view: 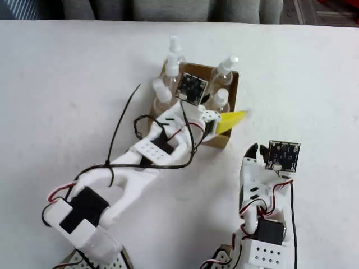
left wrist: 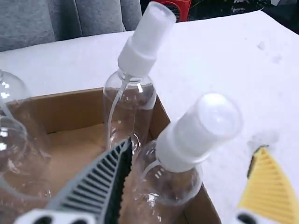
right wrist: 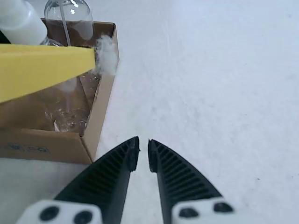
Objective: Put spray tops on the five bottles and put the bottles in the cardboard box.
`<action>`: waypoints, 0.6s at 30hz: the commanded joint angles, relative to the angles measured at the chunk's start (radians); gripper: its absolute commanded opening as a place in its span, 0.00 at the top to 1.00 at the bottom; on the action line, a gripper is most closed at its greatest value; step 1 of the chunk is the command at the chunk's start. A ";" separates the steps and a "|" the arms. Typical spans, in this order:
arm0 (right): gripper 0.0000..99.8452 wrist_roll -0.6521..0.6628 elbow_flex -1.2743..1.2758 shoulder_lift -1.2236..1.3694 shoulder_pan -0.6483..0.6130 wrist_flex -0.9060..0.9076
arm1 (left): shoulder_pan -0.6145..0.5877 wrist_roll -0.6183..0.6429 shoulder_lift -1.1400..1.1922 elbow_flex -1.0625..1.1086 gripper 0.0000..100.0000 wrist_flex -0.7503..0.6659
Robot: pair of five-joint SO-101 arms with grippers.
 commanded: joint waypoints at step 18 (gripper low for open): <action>0.99 0.011 0.009 0.002 0.007 -0.002 | 0.028 -0.026 -0.524 0.160 0.63 0.146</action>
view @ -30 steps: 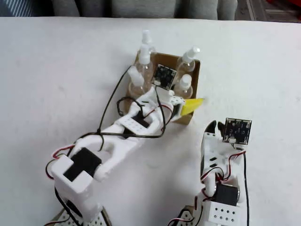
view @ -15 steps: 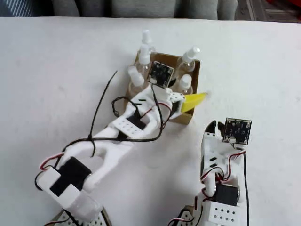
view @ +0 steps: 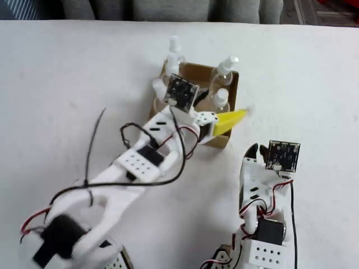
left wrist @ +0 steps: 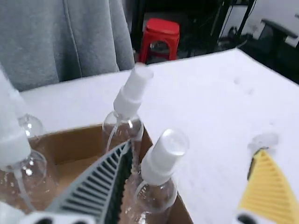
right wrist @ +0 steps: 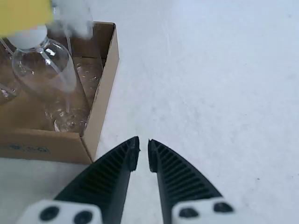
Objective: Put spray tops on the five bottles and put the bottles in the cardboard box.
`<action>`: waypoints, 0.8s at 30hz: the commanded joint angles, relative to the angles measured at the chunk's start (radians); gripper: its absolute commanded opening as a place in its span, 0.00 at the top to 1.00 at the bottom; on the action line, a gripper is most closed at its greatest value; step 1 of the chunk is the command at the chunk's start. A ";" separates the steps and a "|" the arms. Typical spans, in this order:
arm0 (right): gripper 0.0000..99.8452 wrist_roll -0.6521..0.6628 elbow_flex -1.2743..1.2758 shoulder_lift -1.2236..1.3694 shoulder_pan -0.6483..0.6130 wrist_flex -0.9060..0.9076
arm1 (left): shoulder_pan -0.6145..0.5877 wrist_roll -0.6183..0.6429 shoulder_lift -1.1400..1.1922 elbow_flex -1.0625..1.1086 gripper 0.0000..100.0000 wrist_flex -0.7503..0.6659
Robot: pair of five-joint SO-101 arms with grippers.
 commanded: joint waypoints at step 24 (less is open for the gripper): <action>0.99 0.002 0.009 0.002 -0.036 0.001 | -0.134 -0.017 -1.236 -0.002 0.64 1.145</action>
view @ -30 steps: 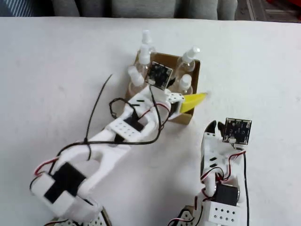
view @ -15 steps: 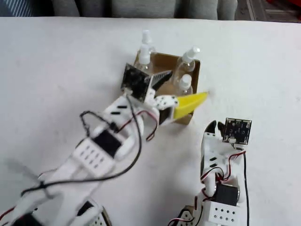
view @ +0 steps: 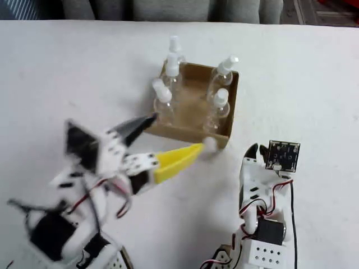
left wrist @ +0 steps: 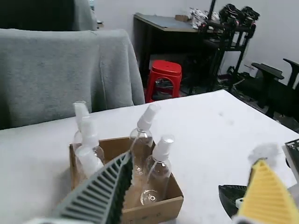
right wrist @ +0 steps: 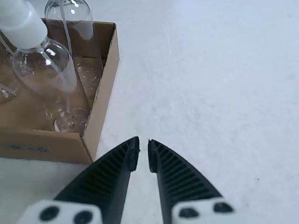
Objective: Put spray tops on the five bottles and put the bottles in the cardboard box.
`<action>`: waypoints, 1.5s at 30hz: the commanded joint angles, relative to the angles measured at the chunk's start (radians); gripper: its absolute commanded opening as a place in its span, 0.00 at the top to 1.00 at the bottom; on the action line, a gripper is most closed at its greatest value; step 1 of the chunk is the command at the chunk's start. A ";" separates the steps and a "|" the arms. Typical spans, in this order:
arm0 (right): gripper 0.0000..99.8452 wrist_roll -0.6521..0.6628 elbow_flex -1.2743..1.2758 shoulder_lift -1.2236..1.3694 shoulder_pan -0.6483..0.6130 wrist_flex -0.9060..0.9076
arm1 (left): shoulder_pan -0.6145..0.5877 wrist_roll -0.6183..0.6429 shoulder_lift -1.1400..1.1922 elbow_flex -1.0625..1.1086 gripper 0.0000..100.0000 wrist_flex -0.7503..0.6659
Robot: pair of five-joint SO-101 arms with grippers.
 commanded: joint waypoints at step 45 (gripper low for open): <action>0.99 0.011 0.009 -0.002 -0.544 0.409 | -0.460 -0.287 -0.417 0.832 0.94 0.250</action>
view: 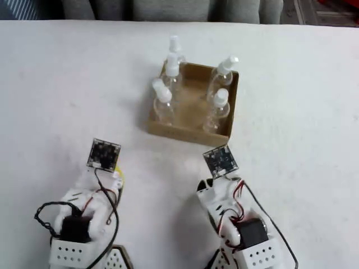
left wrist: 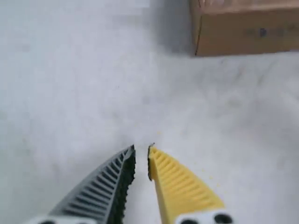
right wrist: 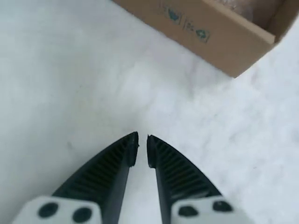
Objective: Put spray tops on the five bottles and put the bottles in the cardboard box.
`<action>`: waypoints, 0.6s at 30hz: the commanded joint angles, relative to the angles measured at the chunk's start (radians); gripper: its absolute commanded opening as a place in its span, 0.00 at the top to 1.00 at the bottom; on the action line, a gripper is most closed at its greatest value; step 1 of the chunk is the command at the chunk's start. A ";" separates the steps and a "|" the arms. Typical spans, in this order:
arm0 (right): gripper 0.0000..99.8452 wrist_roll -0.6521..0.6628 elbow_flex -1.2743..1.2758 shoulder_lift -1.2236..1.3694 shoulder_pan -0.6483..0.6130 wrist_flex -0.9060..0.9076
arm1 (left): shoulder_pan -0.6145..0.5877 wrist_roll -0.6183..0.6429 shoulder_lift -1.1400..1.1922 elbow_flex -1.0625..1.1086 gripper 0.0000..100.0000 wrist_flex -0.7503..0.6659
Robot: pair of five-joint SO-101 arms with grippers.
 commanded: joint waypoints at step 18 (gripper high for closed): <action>0.99 0.009 0.009 -0.008 0.012 0.137 | -0.010 -0.011 -0.012 -0.002 0.94 0.163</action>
